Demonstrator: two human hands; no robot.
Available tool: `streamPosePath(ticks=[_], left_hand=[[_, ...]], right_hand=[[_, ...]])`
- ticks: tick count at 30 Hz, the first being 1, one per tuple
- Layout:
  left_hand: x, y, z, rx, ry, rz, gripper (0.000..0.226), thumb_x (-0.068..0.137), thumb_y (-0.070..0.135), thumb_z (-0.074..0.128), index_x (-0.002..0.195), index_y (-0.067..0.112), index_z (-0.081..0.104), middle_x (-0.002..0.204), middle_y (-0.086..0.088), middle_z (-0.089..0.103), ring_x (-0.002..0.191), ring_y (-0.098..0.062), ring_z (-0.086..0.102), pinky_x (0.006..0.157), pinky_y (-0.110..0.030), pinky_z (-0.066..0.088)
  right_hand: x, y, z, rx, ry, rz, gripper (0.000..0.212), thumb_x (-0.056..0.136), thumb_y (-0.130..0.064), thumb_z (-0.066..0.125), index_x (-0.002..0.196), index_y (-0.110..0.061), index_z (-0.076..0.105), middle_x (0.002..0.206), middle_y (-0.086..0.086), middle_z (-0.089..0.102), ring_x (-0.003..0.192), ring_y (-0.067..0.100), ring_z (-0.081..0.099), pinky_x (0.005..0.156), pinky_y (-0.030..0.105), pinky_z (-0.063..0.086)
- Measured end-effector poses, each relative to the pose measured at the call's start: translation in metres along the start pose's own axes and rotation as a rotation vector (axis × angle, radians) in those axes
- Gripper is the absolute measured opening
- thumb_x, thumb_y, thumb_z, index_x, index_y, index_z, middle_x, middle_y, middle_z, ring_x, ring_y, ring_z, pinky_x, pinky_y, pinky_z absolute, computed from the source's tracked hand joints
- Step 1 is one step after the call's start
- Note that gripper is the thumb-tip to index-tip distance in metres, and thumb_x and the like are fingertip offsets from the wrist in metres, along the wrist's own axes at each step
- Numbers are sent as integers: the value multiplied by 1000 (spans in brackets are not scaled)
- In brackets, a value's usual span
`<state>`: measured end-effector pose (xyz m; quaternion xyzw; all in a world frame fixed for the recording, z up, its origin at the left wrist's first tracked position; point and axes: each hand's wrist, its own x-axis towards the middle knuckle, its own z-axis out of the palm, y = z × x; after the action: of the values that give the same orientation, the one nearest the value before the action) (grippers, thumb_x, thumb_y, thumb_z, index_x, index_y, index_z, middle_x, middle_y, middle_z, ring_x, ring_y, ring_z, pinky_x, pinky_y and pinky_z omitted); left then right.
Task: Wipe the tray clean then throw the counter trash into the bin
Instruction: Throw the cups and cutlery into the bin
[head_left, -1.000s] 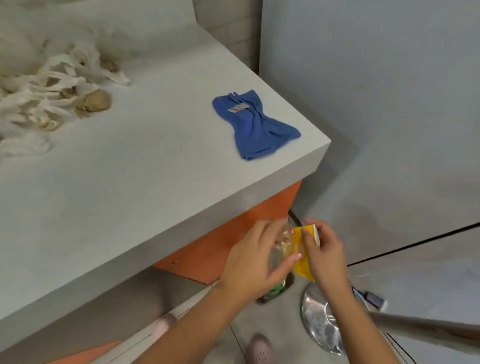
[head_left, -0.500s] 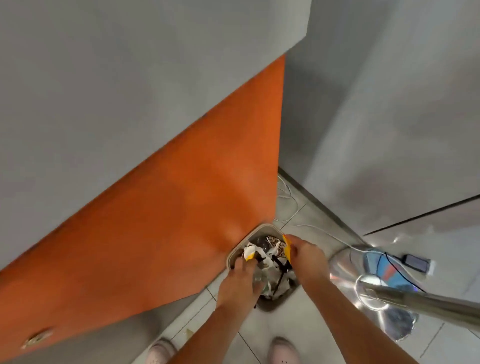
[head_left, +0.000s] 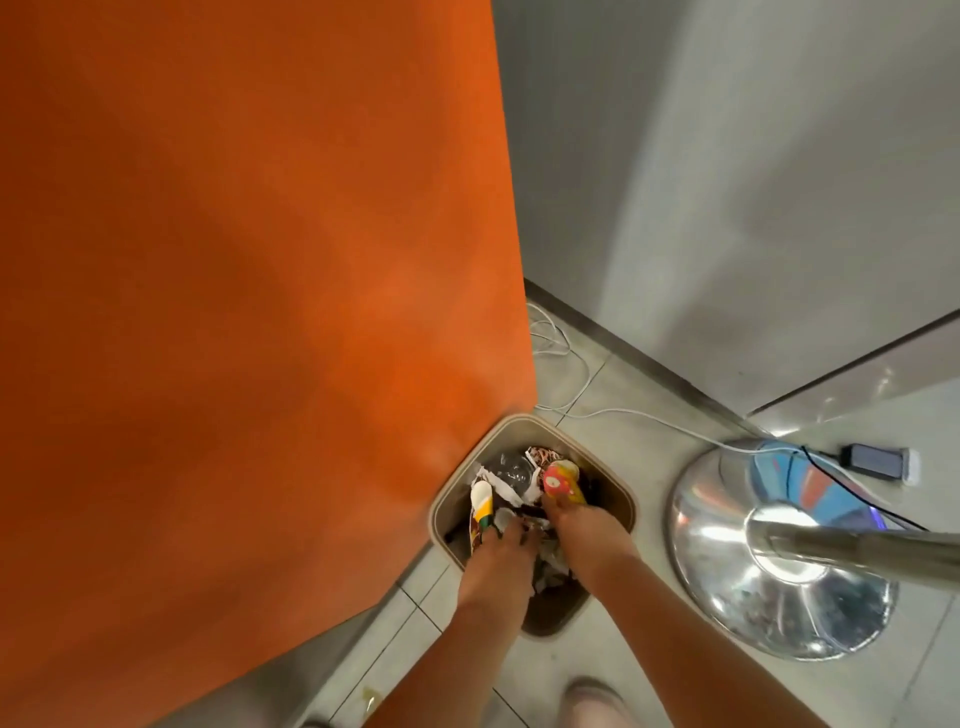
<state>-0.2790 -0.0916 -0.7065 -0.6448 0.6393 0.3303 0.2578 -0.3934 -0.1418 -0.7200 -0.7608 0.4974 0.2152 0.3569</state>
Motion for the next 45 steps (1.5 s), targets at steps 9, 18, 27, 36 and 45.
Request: streamPosePath(ticks=[9,18,27,36,45], left_hand=[[10,-1,-3,374,-29,81,68,92,16,53,149,10,17,155,-15,15,136,-35,25,106,-45,32],[-79,-13,-74,-424,274,-27,37,91,22,53,128,19,55,128,-6,52,122,-24,44,99,-34,41],[-268,-22,-209,-924,480,-119,25,89,19,58,112,20,66,118,-4,63,107,-17,58,88,-22,43],[-547,-67,-326,-1105,881,74,23,93,26,54,93,47,63,103,24,66,100,10,57,87,-12,45],[-682,-217,-359,-1221,1199,-92,14,87,34,63,100,35,69,96,20,68,91,6,60,74,-2,42]], right_hand=[[-3,5,-5,180,45,201,46,101,-37,24,144,-19,27,129,17,54,112,32,57,97,39,44],[-76,-50,-71,290,159,115,55,93,-23,50,145,-26,31,139,1,49,122,22,51,96,31,43],[-219,-160,-185,480,388,-78,47,89,-25,59,135,-25,48,129,-1,58,114,19,57,92,30,45],[-394,-315,-323,798,521,-637,34,86,-9,64,93,-42,68,81,-10,72,78,7,68,71,19,52],[-434,-529,-392,709,480,-915,22,88,-16,62,99,-34,68,82,-6,69,77,15,67,73,26,54]])
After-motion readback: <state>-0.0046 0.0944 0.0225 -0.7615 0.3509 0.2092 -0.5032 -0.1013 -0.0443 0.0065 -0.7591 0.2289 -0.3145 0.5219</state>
